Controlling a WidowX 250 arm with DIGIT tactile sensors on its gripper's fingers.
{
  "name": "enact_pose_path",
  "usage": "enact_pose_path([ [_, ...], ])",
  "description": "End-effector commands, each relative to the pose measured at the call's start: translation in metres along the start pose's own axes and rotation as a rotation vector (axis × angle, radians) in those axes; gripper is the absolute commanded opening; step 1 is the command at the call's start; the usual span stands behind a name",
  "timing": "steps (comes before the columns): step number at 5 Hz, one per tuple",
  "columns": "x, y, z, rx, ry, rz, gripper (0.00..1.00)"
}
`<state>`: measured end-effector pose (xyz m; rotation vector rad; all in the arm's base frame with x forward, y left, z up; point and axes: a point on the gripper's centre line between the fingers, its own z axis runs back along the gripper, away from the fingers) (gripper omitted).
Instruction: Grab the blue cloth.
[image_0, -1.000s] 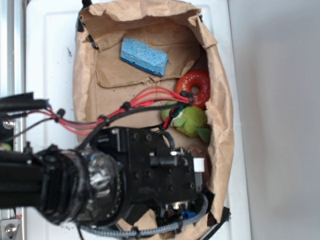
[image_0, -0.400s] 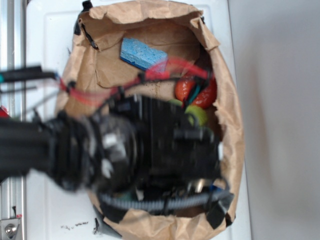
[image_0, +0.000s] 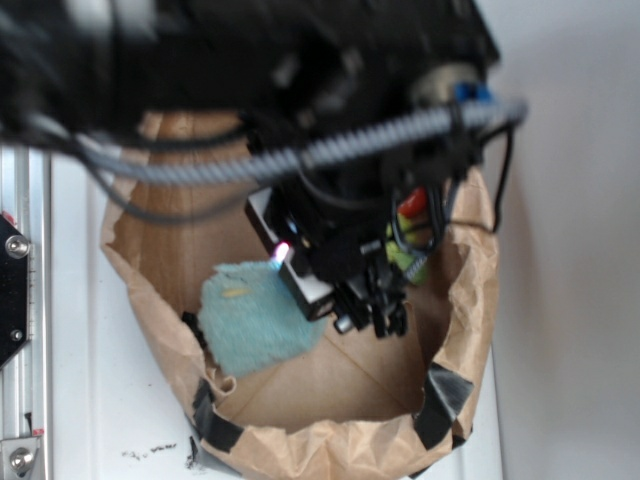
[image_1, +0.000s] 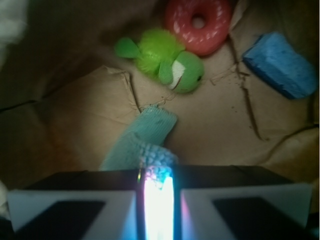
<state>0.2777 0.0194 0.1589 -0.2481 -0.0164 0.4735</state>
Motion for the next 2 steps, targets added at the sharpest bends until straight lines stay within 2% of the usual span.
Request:
enact_pose_path([
  [1,-0.0180,0.0097,0.0599,0.121,-0.122,-0.109,0.00],
  [2,-0.0267,0.0113,0.0615,0.170,-0.145,-0.154,0.00],
])
